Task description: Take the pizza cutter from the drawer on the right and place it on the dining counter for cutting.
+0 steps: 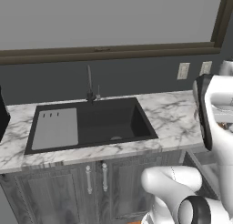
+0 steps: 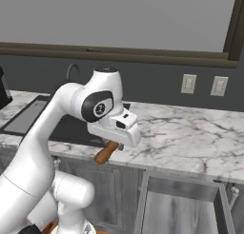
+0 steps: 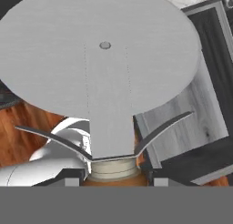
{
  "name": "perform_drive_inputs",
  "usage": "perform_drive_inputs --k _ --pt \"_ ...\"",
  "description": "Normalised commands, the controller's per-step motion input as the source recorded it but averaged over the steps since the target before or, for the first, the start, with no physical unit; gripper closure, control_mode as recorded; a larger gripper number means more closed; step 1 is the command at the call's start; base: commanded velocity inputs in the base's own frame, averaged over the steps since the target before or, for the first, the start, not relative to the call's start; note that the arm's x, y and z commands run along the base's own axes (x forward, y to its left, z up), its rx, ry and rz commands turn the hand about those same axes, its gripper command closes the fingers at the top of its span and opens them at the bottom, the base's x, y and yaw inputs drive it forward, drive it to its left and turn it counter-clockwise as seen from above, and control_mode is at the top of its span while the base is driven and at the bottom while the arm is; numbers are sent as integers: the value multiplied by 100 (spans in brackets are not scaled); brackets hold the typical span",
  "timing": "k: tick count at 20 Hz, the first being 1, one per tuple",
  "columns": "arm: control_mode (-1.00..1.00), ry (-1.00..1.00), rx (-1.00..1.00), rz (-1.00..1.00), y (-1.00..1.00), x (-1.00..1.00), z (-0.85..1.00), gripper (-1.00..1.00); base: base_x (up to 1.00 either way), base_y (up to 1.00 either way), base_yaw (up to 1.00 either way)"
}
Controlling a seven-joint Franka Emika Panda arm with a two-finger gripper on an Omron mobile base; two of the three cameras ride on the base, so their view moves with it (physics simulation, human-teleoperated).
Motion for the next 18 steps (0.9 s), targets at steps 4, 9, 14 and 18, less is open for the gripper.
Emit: perform_drive_inputs --k 4,9,14,18 --pt "-100 0 -6 -14 100 27 0 100 0 0 0" --pt "-100 0 -1 1 63 10 0 100 0 0 0" --pt "-100 0 0 22 11 7 0 100 0 0 0" --pt "-100 0 1 26 14 15 -1 100 0 0 0"
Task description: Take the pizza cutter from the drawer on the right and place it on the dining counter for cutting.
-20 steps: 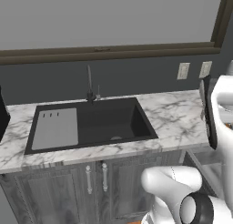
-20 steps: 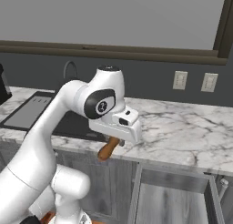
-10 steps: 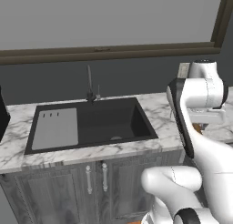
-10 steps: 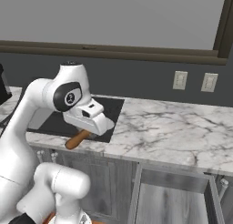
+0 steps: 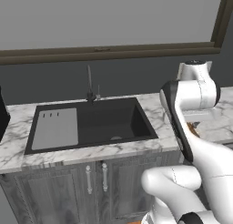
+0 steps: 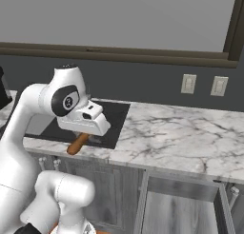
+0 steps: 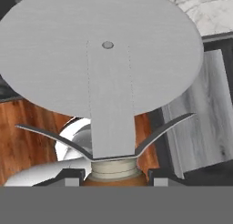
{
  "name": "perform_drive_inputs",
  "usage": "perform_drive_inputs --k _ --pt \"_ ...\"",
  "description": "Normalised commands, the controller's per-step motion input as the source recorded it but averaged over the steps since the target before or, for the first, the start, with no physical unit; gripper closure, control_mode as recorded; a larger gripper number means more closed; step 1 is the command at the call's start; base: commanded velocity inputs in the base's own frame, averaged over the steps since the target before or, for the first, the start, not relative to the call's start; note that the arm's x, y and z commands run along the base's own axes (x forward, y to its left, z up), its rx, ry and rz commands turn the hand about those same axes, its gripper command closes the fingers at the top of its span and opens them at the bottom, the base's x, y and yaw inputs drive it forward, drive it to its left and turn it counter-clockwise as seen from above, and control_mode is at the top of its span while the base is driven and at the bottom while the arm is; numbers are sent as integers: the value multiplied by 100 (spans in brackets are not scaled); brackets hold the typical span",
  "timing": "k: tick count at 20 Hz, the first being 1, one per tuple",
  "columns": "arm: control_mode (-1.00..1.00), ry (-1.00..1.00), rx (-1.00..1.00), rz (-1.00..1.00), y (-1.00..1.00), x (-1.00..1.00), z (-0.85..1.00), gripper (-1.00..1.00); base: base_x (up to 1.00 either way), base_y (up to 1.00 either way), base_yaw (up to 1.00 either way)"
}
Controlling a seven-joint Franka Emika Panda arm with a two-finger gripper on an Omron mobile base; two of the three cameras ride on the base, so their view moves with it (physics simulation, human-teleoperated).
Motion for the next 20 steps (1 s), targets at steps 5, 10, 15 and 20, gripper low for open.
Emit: perform_drive_inputs --k 5,10,15,20 --pt "-100 0 6 12 13 12 -1 100 0 0 0" --pt "-100 0 16 0 0 15 0 100 0 0 0" --pt "-100 0 6 0 0 14 0 100 0 0 0" --pt "-100 0 -2 1 25 4 -4 100 0 0 0"
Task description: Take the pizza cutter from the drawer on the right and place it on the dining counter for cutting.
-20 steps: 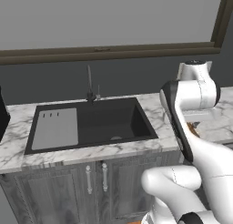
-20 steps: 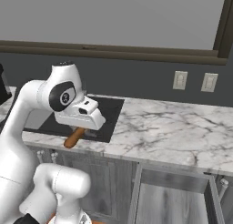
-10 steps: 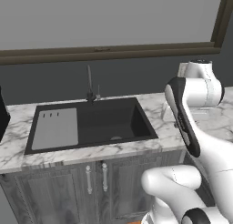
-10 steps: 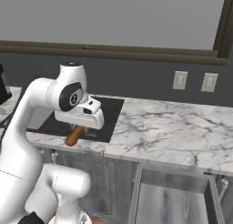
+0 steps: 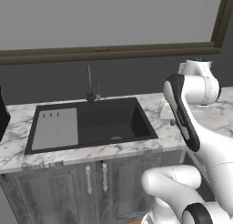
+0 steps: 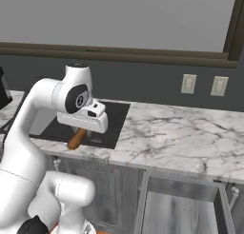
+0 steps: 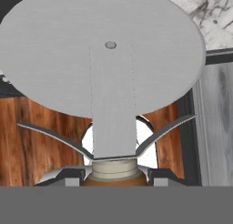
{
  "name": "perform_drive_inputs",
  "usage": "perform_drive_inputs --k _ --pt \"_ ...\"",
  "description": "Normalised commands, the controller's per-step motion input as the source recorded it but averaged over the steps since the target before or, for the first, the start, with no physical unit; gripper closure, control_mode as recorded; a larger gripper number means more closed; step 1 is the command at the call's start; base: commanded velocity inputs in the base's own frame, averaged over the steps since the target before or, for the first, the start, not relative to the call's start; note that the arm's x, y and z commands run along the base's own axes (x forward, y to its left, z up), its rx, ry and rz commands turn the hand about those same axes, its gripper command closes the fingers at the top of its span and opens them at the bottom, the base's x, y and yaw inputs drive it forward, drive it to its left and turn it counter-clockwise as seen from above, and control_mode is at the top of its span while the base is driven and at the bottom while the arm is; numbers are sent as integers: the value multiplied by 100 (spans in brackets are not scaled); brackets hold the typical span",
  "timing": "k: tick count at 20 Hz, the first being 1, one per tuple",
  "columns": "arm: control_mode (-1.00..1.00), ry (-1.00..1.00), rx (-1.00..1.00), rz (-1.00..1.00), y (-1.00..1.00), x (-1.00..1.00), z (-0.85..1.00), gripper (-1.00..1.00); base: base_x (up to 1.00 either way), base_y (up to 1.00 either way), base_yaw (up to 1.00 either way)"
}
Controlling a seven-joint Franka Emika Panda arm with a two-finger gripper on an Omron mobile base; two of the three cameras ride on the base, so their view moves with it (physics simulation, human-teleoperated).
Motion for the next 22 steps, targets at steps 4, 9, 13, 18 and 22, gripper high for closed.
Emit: perform_drive_inputs --k 4,9,13,18,22 --pt "-100 0 -7 0 50 0 -2 100 0 0 0" --pt "-100 0 -2 0 24 0 -1 100 0 0 0" --pt "-100 0 0 0 9 3 0 100 0 0 0" --pt "100 0 0 0 0 0 0 100 -2 80 7" --pt "100 0 0 0 0 0 0 100 -3 100 39"
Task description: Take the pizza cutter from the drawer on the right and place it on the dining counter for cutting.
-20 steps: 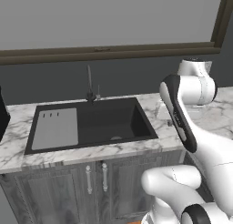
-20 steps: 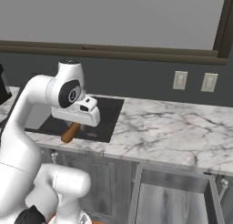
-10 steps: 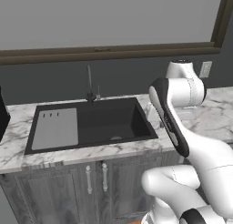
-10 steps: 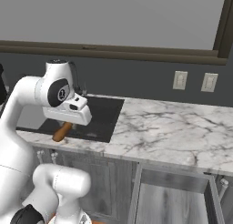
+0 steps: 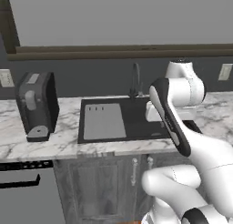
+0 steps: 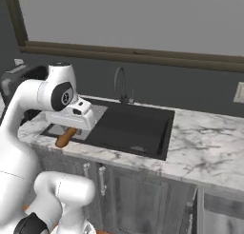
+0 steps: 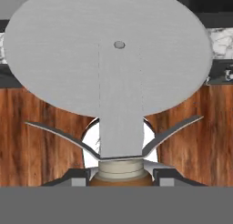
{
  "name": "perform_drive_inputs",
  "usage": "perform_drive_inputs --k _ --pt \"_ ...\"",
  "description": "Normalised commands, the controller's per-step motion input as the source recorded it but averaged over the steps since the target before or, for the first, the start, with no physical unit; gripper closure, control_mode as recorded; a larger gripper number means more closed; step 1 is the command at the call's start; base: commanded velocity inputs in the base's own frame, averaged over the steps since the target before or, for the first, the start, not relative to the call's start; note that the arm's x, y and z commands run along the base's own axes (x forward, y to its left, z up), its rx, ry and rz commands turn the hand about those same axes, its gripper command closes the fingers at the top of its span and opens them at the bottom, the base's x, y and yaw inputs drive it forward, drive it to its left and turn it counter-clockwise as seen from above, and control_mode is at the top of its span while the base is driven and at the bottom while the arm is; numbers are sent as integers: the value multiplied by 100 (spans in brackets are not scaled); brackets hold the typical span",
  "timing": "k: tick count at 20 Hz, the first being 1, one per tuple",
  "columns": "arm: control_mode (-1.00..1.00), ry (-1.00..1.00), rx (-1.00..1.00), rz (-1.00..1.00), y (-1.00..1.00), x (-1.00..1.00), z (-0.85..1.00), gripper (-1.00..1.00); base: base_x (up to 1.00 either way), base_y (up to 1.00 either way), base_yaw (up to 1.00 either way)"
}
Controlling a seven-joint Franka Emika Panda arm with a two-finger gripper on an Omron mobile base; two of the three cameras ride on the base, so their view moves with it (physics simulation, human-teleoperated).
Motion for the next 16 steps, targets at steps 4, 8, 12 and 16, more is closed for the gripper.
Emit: perform_drive_inputs --k 4,8,12,16 --pt "100 0 0 0 0 0 0 100 -14 68 88" --pt "100 0 0 0 0 0 0 100 -23 32 100" --pt "100 0 0 0 0 0 0 100 -24 34 100" --pt "100 0 0 0 0 0 0 100 -19 15 100"
